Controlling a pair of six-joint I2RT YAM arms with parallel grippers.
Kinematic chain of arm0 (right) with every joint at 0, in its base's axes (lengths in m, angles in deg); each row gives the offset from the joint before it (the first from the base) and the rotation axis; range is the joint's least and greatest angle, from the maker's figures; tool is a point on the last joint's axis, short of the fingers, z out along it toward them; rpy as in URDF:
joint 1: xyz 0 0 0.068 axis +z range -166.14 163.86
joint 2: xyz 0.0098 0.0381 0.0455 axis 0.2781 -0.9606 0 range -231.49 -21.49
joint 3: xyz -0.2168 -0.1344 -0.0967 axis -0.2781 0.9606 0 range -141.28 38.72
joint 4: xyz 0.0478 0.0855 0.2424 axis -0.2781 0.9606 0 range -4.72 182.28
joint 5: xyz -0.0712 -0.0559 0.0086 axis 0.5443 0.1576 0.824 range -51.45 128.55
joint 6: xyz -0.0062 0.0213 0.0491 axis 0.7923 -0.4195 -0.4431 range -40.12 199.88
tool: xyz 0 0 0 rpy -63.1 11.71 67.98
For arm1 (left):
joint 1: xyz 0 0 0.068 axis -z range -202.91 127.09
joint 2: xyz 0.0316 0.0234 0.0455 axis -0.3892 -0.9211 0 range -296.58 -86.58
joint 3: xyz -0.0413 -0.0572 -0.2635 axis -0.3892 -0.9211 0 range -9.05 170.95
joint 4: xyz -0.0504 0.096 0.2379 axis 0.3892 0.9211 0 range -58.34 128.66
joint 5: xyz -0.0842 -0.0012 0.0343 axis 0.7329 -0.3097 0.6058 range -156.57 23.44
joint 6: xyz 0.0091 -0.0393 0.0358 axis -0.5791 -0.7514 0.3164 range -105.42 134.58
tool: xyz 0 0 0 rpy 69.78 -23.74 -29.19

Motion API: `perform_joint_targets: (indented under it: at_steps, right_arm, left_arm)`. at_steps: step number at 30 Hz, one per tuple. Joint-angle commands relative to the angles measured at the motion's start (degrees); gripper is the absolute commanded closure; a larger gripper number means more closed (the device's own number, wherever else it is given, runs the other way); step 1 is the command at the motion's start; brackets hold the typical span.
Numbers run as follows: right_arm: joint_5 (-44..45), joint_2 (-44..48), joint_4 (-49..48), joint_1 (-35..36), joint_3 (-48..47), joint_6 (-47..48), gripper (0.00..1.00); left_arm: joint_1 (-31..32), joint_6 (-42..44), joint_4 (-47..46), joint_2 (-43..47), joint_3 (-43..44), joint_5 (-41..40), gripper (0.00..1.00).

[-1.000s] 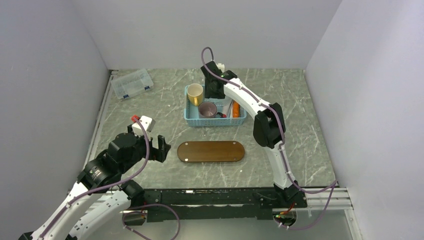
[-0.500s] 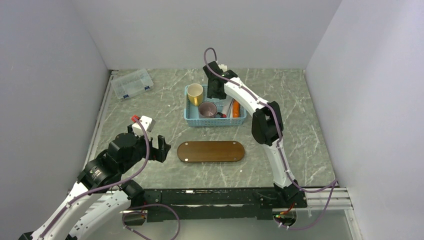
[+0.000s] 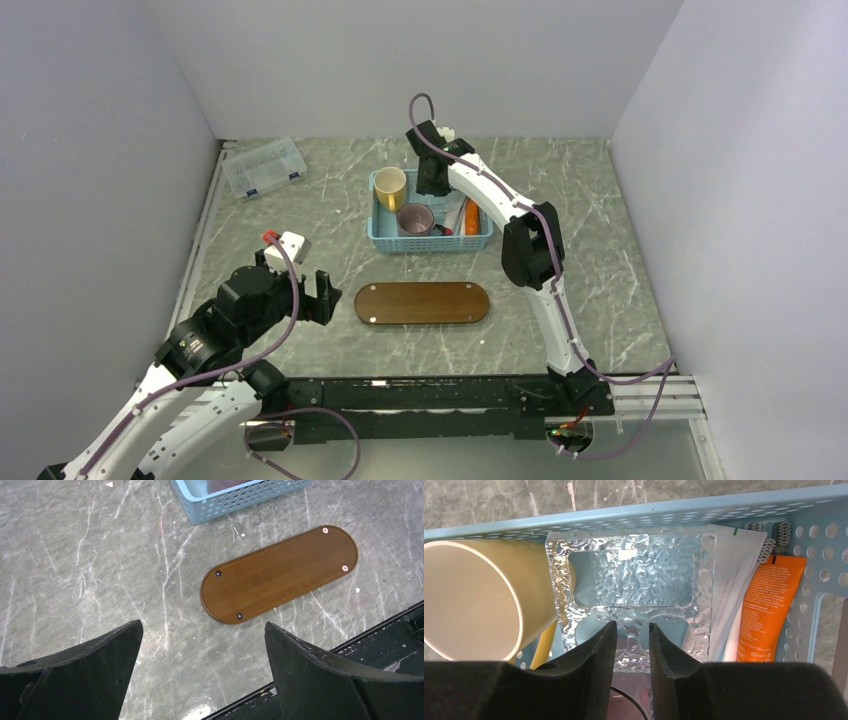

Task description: Prepare toiletry sets of a toothbrush and toothpaste on the tray

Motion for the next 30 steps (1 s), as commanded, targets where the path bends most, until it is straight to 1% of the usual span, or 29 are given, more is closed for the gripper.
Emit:
perform_joint_targets:
  at_steps: [1, 5, 8, 11, 19, 30]
  right_arm:
    - [-0.24, -0.33, -0.82, -0.25, -1.85, -0.14, 0.7]
    - [-0.39, -0.07, -0.89, -0.24, -1.51, -0.11, 0.77]
    - [-0.52, 0.19, -0.9, -0.21, -1.11, -0.19, 0.78]
    - [-0.61, 0.48, -1.14, -0.11, -0.4, -0.26, 0.82]
    - [-0.06, 1.66, -1.06, -0.04, -1.02, 0.06, 1.0]
    - [2.81, 5.25, -1.98, -0.13, -0.11, 0.77, 1.0]
  left_arm:
    - [-0.04, 0.83, -1.73, -0.09, 0.29, 0.58, 0.01]
    - [0.01, 0.87, -1.69, -0.26, 0.29, 0.69, 0.0]
    - [0.02, 0.91, -1.73, -0.4, 0.29, 0.68, 0.01]
    - [-0.01, 1.0, -1.74, -0.51, 0.29, 0.78, 0.01]
    - [-0.05, 1.09, -1.81, -0.61, 0.29, 0.77, 0.01]
    - [-0.07, 1.04, -1.73, -0.97, 0.29, 0.75, 0.01]
